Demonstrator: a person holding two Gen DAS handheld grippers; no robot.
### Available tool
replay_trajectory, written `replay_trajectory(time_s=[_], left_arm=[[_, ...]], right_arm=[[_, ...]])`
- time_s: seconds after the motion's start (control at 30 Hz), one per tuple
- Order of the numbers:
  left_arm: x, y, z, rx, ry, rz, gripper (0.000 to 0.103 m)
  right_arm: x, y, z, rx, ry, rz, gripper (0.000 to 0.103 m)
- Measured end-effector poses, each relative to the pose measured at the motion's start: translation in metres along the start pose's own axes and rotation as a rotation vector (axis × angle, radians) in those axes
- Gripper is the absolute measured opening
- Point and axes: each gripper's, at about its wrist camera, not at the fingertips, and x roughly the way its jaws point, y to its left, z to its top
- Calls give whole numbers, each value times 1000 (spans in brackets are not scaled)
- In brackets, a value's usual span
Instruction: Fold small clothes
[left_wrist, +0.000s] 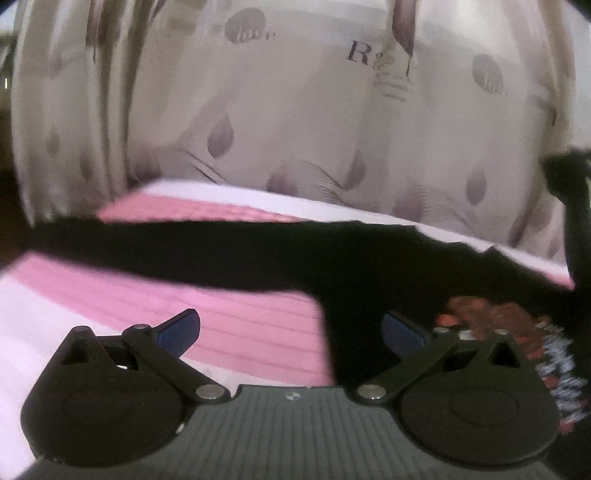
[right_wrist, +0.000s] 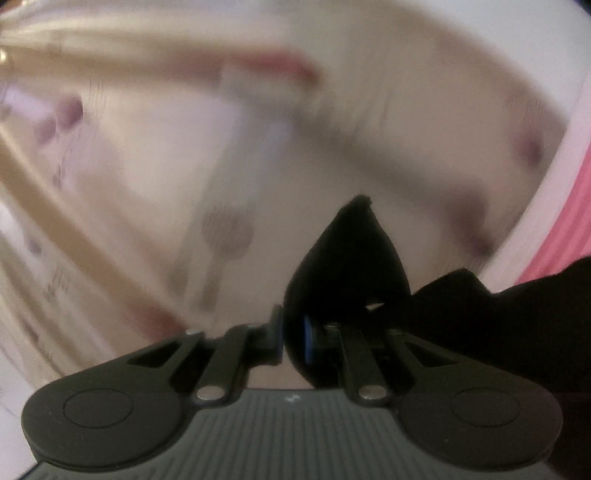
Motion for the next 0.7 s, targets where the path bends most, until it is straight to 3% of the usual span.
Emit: replay_trajectory(time_s=[0.13,0.2,0.27,0.47,0.53,0.57,0.63,0.7], left_arm=[[10,13,-11,20,9,24,103],[9,23,-9,-48,7,-28,103],[5,27,-10,-82,-31,-38,103],[8,28,-8,-95,-18,-63,103],[9,32,-9,-121,-11,-56,103],[8,36,-10,-135,-8,-52,103],[9,41,-10,-166,1,-43,103],[12,45,-10,-191,11,-36,103]], right_arm=[[40,-3,-64,0,108,-20,11],[57,-5,-95,-35,170,-53,11],[71,-5,-115,-92,219,-94,11],[90,3,-166,-335,364,-183,14],[90,16,-182,-466,415,-183,24],[87,23,-191,-558,454,-159,32],[79,38,-208,-728,517,-115,38],[68,49,-222,-876,535,-106,50]])
